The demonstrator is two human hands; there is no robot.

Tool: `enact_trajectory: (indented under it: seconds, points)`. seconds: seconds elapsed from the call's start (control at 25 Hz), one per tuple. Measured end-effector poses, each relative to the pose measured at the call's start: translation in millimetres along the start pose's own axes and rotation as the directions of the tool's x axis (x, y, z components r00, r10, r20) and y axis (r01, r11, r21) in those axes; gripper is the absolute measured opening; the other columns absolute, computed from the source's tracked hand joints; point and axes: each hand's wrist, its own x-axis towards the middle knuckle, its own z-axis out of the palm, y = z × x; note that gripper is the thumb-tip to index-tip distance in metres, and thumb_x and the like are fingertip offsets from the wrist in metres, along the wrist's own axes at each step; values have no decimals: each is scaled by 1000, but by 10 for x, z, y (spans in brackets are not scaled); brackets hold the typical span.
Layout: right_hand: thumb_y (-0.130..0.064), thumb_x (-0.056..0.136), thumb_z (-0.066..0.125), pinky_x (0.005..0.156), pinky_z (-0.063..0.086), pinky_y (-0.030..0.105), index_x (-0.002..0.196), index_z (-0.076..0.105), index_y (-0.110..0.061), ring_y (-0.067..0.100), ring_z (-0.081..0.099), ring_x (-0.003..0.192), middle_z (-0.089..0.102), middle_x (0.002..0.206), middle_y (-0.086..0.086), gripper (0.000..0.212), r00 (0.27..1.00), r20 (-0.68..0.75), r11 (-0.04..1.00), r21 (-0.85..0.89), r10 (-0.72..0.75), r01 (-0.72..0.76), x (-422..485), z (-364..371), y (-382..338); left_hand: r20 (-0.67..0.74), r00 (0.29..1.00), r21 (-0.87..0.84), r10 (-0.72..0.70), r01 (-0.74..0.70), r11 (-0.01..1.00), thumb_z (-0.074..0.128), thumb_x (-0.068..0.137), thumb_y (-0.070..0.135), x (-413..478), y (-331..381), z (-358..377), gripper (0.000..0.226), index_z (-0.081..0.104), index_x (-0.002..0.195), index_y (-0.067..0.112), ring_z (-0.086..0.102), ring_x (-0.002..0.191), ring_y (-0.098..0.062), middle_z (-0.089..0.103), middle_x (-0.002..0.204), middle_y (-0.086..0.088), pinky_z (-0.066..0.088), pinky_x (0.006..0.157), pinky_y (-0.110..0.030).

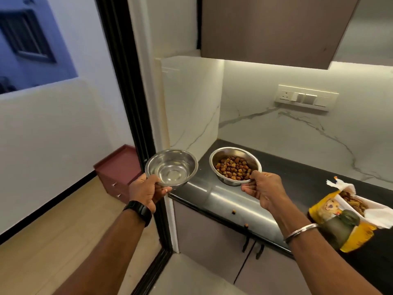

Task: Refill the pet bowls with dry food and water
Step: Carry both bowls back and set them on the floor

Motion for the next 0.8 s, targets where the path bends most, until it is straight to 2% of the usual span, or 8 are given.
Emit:
enact_trajectory:
  seconds: [0.12, 0.28, 0.36, 0.48, 0.64, 0.8]
  points:
    - [-2, 104, 59, 41, 60, 27, 112, 69, 13, 23, 69, 42, 73, 66, 24, 20, 996, 81, 999, -34, 21, -18, -75, 398, 53, -89, 996, -44, 2, -6, 999, 61, 95, -5, -64, 161, -431, 16, 66, 103, 8, 73, 49, -27, 76, 72, -21, 57, 41, -24]
    - [0, 103, 56, 43, 61, 27, 110, 69, 11, 23, 69, 43, 74, 66, 24, 19, 981, 190, 996, -91, 38, -21, -228, 993, 154, -209, 978, -77, 17, -34, 996, 61, 95, -5, -94, 343, -1019, 22, 66, 115, 5, 73, 48, -28, 75, 83, -23, 56, 39, -24]
    - [1, 101, 56, 44, 62, 27, 108, 69, 11, 23, 69, 44, 74, 66, 24, 18, 971, 237, 993, -117, 44, -17, -329, 1289, 216, -257, 966, -83, 22, -45, 996, 61, 96, -4, -105, 431, -1307, 24, 65, 118, 5, 74, 49, -28, 76, 80, -21, 54, 38, -23]
    - [3, 100, 54, 40, 60, 26, 104, 69, 13, 22, 67, 41, 73, 65, 24, 18, 951, 301, 986, -164, 66, -17, -521, 1744, 308, -312, 950, -96, 27, -60, 994, 60, 97, -3, -167, 552, -1737, 21, 65, 117, 3, 74, 48, -27, 76, 63, -16, 54, 39, -23]
    - [4, 100, 53, 37, 56, 23, 101, 67, 14, 19, 66, 38, 72, 61, 24, 18, 924, 369, 978, -209, 100, -22, -770, 2328, 459, -383, 923, -114, 45, -96, 989, 60, 98, -2, -230, 684, -2292, 19, 67, 114, 6, 74, 50, -28, 75, 74, -19, 56, 40, -24]
    - [1, 99, 54, 39, 57, 23, 101, 69, 14, 20, 68, 41, 74, 65, 26, 20, 897, 424, 968, -250, 123, -14, -938, 2822, 638, -441, 895, -120, 65, -131, 984, 58, 99, -2, -285, 752, -2744, 23, 67, 119, 6, 74, 54, -30, 76, 76, -20, 55, 41, -24]
